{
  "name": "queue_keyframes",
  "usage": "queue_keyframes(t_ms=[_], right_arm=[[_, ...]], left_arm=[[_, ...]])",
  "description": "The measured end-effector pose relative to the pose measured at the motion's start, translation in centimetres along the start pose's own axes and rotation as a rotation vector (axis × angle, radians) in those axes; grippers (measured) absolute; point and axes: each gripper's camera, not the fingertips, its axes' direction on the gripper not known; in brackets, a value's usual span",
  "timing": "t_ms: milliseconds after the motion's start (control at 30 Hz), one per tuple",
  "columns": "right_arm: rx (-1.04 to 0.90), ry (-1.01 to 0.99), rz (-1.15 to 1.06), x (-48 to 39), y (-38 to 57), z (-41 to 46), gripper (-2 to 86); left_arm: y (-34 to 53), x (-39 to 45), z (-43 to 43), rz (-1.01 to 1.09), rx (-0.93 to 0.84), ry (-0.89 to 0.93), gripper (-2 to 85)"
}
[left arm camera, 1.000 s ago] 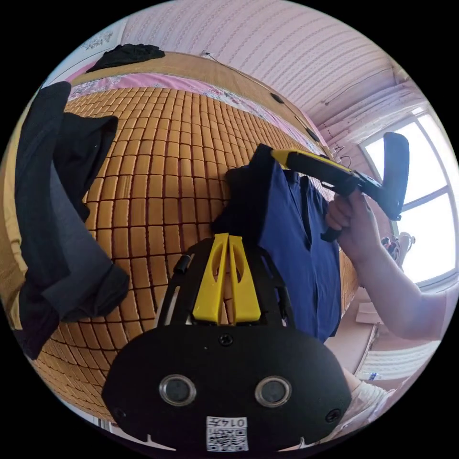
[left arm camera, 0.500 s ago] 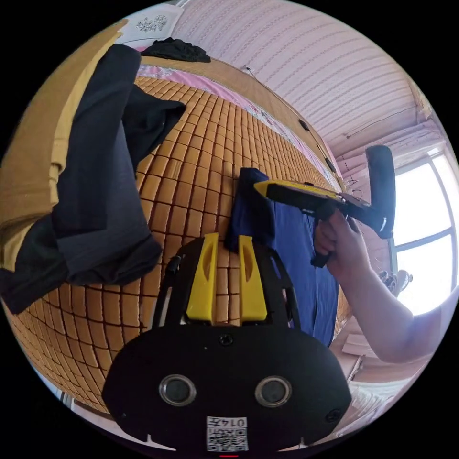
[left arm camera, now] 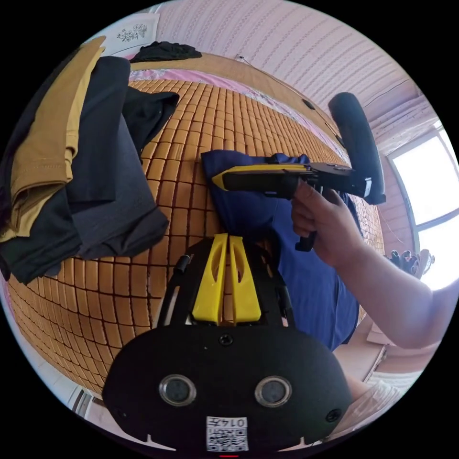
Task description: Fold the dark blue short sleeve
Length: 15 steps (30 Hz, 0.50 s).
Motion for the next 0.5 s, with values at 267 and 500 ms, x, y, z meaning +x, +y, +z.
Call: queue_keyframes(t_ms=[267, 500], right_arm=[[0.105, -0.05, 0.089, 0.9, 6.1, -3.7, 4.3], [0.242, 0.232, 0.487, 5.0, 25.4, -14.9, 5.5]], left_arm=[[0.8, 1.6, 1.4, -0.057, -0.02, -0.01, 2.2], [0.4, 5.8, -2.0, 0.077, 0.048, -0.001, 3.3]])
